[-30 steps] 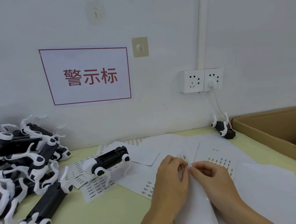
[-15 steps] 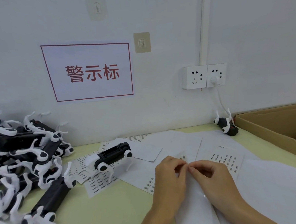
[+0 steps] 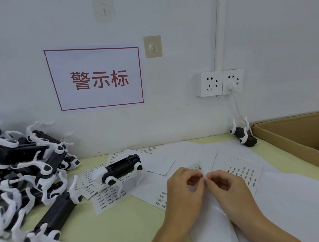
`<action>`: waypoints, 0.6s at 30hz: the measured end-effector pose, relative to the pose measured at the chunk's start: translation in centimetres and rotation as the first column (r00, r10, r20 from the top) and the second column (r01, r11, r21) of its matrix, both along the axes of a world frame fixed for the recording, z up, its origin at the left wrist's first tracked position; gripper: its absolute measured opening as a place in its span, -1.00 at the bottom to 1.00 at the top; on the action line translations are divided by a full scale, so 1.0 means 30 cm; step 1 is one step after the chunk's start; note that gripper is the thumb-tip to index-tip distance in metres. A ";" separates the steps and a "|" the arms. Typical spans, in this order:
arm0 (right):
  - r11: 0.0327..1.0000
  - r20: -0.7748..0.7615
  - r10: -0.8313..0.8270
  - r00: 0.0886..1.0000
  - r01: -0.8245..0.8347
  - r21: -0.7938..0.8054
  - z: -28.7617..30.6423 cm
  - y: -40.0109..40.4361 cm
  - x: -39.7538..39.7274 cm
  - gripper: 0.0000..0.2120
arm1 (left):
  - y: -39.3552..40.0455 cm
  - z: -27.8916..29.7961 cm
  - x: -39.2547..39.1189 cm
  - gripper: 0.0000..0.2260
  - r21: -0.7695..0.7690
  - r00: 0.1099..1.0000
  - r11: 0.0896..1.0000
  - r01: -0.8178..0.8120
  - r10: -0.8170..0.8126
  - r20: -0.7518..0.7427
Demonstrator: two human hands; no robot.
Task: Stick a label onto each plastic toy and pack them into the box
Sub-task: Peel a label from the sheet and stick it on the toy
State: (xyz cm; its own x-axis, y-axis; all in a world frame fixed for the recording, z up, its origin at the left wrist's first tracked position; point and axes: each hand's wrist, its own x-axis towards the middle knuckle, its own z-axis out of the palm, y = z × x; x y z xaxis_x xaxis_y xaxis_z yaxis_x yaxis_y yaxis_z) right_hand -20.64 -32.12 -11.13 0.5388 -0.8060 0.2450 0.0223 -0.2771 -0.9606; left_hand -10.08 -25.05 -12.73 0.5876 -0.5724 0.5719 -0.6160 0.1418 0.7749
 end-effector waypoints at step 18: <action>0.992 -0.038 0.008 0.999 -0.013 -0.124 -0.003 0.008 0.000 -0.81 | 0.001 -0.011 -0.011 -0.91 0.045 0.990 0.998 -0.041 0.035 0.139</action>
State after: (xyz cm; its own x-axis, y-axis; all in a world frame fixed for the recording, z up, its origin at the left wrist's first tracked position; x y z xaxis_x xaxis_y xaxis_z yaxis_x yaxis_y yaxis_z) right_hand -20.63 -31.88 -11.23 0.5578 -0.7649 0.3222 -0.0099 -0.3943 -0.9189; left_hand -10.40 -25.00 -13.05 0.5270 -0.5800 0.6212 -0.7215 0.0810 0.6876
